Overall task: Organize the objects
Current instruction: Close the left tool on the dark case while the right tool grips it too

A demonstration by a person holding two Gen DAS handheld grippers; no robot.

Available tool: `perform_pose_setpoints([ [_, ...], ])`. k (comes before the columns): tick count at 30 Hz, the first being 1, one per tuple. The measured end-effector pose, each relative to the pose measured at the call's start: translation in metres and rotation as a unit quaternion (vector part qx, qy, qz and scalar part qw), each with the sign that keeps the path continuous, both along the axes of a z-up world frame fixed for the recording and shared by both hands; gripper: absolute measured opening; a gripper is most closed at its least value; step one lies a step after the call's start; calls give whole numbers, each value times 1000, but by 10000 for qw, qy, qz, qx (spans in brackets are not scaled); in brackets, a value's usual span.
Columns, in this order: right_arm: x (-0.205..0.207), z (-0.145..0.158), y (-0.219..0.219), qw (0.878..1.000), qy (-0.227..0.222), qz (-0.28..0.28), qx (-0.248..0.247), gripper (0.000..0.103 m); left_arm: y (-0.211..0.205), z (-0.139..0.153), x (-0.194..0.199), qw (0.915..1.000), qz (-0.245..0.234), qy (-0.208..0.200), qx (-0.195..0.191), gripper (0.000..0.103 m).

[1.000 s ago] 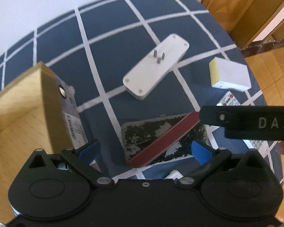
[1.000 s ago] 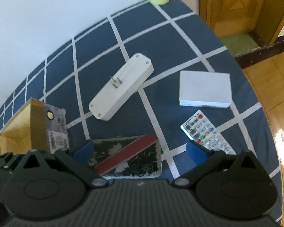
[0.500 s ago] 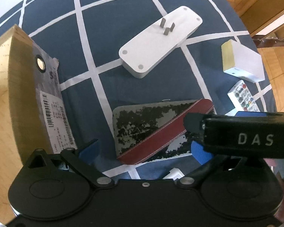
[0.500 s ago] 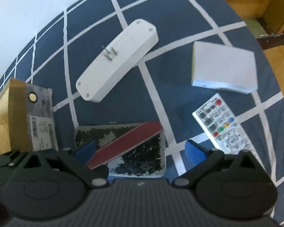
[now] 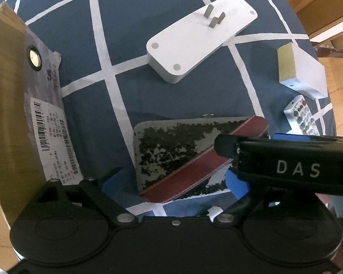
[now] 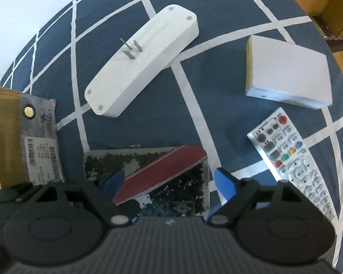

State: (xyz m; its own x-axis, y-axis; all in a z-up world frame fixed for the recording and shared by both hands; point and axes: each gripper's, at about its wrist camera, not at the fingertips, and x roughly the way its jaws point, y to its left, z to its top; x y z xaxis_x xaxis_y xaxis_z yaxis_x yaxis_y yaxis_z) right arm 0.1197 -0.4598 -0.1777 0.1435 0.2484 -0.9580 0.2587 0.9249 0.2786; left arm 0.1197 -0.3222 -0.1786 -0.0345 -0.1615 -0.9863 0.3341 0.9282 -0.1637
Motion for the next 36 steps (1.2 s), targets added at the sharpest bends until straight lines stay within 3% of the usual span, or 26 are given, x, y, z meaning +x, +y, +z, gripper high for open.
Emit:
perform_pose_setpoints([
  [18,7,-13,5,9998,158,110,-102,80,0,-13,5,9997,89,138,-191,88],
  [36,5,-7,10,9994,62,225,-241,79,-6,-5,-1,10000,70,25,-15,85],
])
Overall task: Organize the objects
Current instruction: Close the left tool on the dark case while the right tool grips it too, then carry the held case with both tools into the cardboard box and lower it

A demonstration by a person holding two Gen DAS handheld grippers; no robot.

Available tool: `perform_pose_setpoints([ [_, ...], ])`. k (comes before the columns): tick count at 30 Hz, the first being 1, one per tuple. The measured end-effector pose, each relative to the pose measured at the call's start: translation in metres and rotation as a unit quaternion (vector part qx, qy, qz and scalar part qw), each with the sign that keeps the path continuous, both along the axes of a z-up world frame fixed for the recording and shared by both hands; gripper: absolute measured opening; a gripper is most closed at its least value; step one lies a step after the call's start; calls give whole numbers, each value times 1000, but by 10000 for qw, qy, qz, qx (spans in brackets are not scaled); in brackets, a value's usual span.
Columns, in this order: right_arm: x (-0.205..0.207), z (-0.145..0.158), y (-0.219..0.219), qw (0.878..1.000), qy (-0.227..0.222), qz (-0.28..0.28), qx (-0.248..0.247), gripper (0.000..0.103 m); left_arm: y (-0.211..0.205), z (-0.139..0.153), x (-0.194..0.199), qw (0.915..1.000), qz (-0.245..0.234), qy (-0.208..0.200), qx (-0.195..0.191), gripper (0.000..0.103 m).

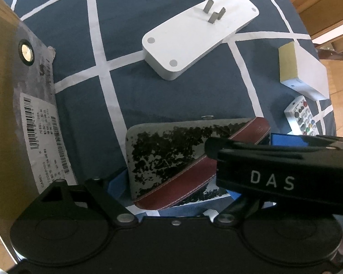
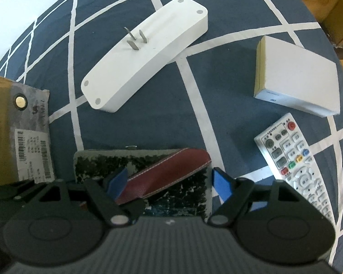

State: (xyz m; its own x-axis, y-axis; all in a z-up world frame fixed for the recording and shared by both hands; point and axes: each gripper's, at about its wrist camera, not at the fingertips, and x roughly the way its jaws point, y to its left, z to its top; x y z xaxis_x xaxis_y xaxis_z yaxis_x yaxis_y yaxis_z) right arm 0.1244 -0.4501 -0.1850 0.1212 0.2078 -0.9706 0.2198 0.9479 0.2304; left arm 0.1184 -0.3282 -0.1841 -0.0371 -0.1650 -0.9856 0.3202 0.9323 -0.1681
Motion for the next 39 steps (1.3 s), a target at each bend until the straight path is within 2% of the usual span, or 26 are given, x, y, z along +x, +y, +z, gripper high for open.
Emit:
perform_pose_setpoints([
  [10,-10,20,-5,9995,-301,-47,37,79,-5,30,-13,9993,-38,-369,19,84],
  [20,-33,71,-2,9964,-843,-66,-28,79,-1,79,-36,9957,-78,-922,-84,84],
  [27,-54,107,14,9929,-1180,-40,-106,79,18,110,-54,9923,-74,-1226,-149,84],
  [39,-80,149,60,9869,-1608,34,-156,79,65,147,-74,9865,12,-1625,-187,84],
])
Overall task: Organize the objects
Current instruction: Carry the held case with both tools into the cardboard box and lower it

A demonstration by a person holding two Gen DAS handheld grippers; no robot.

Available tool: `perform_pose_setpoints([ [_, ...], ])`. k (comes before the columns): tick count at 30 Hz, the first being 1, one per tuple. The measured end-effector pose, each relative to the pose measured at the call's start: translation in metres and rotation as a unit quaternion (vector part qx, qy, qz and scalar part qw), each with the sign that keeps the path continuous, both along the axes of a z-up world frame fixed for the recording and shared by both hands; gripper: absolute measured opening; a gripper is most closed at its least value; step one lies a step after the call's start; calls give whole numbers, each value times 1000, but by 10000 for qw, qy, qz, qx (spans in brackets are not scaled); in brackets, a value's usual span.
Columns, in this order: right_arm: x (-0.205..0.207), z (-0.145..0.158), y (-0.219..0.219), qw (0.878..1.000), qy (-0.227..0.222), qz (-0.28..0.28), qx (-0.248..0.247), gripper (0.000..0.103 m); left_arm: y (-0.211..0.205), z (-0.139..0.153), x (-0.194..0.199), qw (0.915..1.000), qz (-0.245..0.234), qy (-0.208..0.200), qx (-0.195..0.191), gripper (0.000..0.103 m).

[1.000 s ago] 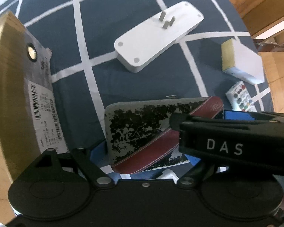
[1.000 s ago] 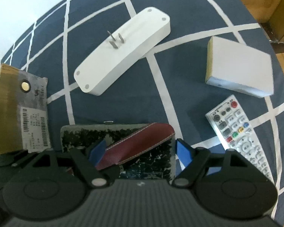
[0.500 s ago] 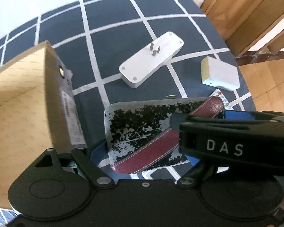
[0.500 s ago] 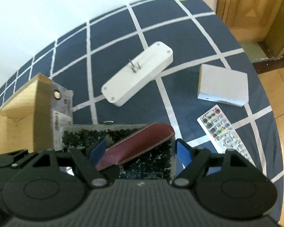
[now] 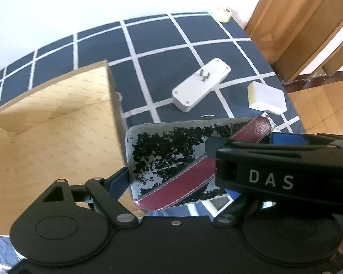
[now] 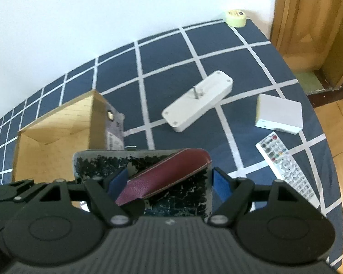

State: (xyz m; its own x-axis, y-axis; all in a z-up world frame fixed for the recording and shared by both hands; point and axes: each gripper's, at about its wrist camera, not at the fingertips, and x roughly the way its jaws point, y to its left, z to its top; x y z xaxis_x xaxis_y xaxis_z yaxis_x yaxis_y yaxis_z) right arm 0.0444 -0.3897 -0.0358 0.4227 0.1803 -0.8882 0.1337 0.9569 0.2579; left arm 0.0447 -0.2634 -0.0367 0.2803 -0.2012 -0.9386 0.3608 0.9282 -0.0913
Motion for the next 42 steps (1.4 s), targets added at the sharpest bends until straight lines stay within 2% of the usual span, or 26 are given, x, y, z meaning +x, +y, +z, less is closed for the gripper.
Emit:
perform_pose_setpoints([
  [15,-12,22,90,9990,-291,325,73,79,93,23,-9,9990,352,-246,75,84],
  [23,-4,23,150,9971,-340,665,125,79,151,22,-1,9972,701,-227,125,84],
  [31,18,4,203,9944,-123,1030,188,79,195,-4,16,9946,1021,55,192,84],
  [42,45,-53,238,9903,570,1259,171,79,222,-62,37,9900,1157,777,200,84],
])
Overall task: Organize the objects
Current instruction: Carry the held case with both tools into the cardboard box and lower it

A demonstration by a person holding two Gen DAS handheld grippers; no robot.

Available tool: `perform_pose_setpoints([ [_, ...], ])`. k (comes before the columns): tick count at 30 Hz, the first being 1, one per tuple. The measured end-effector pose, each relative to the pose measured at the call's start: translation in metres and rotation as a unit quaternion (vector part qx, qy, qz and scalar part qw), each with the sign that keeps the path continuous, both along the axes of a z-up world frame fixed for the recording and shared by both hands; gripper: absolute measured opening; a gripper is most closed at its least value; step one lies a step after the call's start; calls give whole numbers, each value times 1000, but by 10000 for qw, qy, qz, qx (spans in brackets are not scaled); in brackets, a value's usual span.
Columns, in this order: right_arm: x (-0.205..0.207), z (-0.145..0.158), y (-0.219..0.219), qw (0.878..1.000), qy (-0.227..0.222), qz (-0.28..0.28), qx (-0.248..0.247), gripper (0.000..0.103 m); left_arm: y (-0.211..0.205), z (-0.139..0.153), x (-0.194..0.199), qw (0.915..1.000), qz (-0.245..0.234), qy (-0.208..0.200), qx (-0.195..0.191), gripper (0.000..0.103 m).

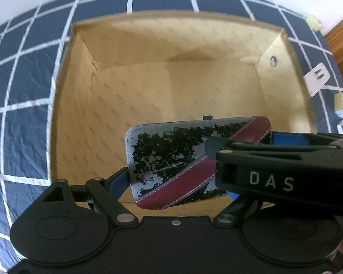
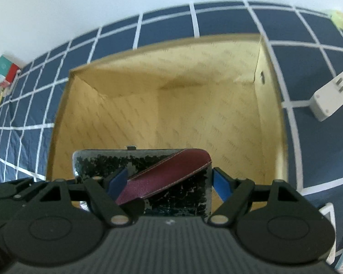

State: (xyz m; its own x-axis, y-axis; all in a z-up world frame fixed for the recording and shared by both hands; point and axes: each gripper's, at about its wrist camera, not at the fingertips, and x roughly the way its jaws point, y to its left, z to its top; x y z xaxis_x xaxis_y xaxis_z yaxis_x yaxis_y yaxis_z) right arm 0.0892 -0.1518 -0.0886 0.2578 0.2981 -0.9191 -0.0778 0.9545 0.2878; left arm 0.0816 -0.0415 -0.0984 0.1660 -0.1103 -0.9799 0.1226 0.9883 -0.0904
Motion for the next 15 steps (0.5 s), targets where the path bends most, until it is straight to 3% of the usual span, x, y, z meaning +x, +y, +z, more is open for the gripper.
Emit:
perform_pose_setpoints([
  [15,18,-71,6,9960,894,16,-85,79,5,-59,15,9968,-36,793,-32,84],
])
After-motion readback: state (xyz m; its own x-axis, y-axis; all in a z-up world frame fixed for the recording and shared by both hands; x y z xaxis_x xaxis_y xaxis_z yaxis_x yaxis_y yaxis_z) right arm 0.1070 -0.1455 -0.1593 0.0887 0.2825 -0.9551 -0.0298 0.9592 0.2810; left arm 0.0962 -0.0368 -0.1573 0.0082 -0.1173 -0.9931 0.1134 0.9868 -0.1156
